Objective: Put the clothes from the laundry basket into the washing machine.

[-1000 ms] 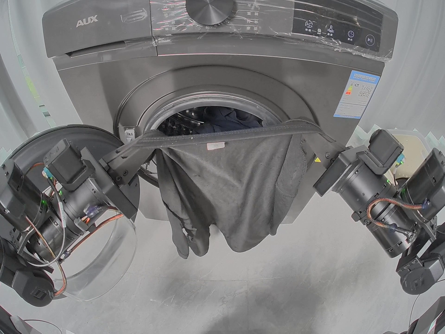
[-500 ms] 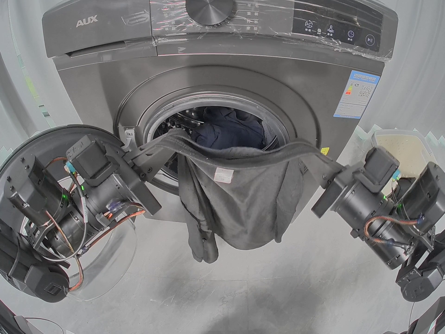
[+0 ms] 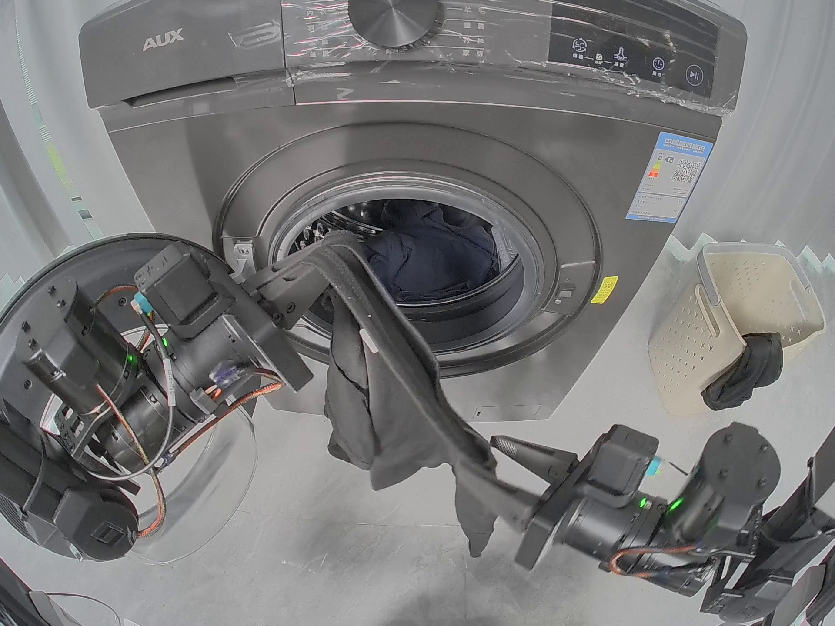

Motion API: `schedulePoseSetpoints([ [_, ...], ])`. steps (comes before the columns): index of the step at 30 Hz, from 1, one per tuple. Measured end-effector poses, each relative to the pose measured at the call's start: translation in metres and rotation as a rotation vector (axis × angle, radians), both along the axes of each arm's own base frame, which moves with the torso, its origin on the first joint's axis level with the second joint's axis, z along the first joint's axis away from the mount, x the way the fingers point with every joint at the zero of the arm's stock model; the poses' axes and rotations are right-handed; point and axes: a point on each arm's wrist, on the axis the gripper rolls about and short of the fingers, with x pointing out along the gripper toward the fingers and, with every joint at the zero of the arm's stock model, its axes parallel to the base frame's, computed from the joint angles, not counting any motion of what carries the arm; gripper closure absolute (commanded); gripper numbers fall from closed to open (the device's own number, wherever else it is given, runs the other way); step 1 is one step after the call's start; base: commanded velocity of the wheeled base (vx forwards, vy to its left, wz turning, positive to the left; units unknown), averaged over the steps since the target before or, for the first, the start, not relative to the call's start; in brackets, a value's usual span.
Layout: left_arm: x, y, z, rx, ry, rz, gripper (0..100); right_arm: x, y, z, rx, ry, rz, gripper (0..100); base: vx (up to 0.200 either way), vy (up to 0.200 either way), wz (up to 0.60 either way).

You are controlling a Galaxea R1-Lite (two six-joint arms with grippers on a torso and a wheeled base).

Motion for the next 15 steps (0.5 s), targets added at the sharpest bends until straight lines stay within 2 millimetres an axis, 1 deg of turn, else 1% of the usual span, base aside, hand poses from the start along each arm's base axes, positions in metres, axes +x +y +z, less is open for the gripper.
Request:
schedulePoseSetpoints([
  [4, 0.000, 0.000, 0.001, -0.003, -0.003, 0.000, 100, -0.005, 0.007, -0.019, -0.066, 0.050, 0.032, 0, 0.000, 0.000, 0.00],
  [9, 0.001, 0.000, 0.002, -0.004, -0.006, -0.001, 100, -0.003, 0.012, -0.034, -0.110, 0.080, 0.034, 0, 0.000, 0.000, 0.00],
  [12, 0.000, 0.000, 0.002, -0.005, -0.007, -0.001, 100, 0.004, 0.017, -0.039, -0.119, 0.084, 0.023, 0, 0.000, 0.000, 0.00],
  [15, 0.000, 0.000, 0.003, -0.005, -0.011, -0.003, 100, 0.019, 0.022, -0.044, -0.118, 0.081, -0.007, 0, 0.000, 0.000, 0.00],
])
